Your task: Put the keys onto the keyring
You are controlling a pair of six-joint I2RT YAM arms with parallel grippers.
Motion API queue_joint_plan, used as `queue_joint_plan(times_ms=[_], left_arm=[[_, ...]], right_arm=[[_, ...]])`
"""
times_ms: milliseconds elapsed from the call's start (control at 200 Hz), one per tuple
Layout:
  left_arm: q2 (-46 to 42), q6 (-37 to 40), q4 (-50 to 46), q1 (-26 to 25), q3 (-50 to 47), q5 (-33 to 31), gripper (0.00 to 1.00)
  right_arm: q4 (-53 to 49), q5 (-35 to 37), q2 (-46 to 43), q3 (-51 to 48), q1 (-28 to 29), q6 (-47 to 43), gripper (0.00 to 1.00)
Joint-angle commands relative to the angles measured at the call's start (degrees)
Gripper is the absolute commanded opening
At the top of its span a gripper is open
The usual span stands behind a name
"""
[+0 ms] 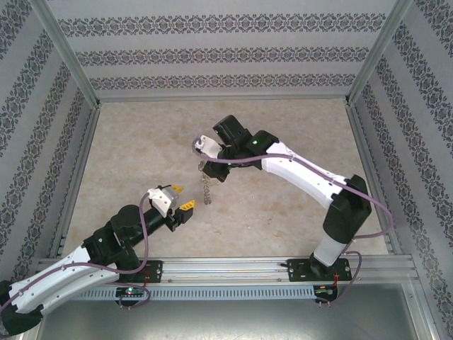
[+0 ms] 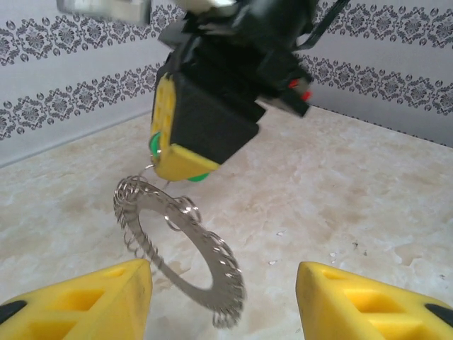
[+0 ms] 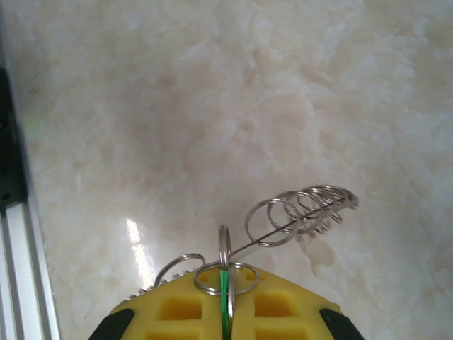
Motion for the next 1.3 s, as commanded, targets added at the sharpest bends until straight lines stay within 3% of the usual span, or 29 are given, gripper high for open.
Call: queue_joint_plan(times_ms=[0,135,550,674,819,929,1104,1139,1199,1294], left_arm=[[-0.4,-1.7,-1.5,-0.4,0.2,-1.7,0.58],[0.8,-0.4,-0.7,-0.4,0.9,-1.7,0.59],[15.1,3.0,8.8,-0.4,4.9,1.0,0.65],[19.7,1.3,11.6,-0.3,5.2,0.4,0.68],[24.4,-3.4,17.1,0.7,3.2,0.3,0.78],[26.3,-4.7,18.2,2.3,3.4,-0.6,1.00],[31.3,-9.9,17.7,10.6,4.9,2.0,1.00],[33.2,-11.6,17.7,13.4,5.3,3.5,1.00],[36.4,-14.2,16.5,18.0,6.5,4.7,1.00],[40.1,-15.9,14.7,24.4,8.7,4.4,1.00]], right_arm=[[4.2,-4.0,2.4,0.3,-2.2,3.3,0.00],[9.3,-4.8,2.7,-7.1,-5.0,7.6,0.00],[30.1,-7.9,-10.0,-42.9,-9.0,20.7,0.00],[33.0,-7.4,-9.8,-47.3,-10.2,22.8,0.07],[35.3,-6.5,-10.7,-48.6,-10.5,25.2,0.22],[34.3,-3.1,-16.0,-50.1,-10.5,25.8,0.36],[26.5,8.9,-33.1,-50.4,-10.7,23.5,0.59],[25.6,11.7,-36.8,-50.4,-11.0,22.7,0.69],[25.7,16.3,-43.0,-51.2,-12.3,21.6,0.96],[28.4,21.1,-50.3,-53.4,-16.5,20.2,0.98]])
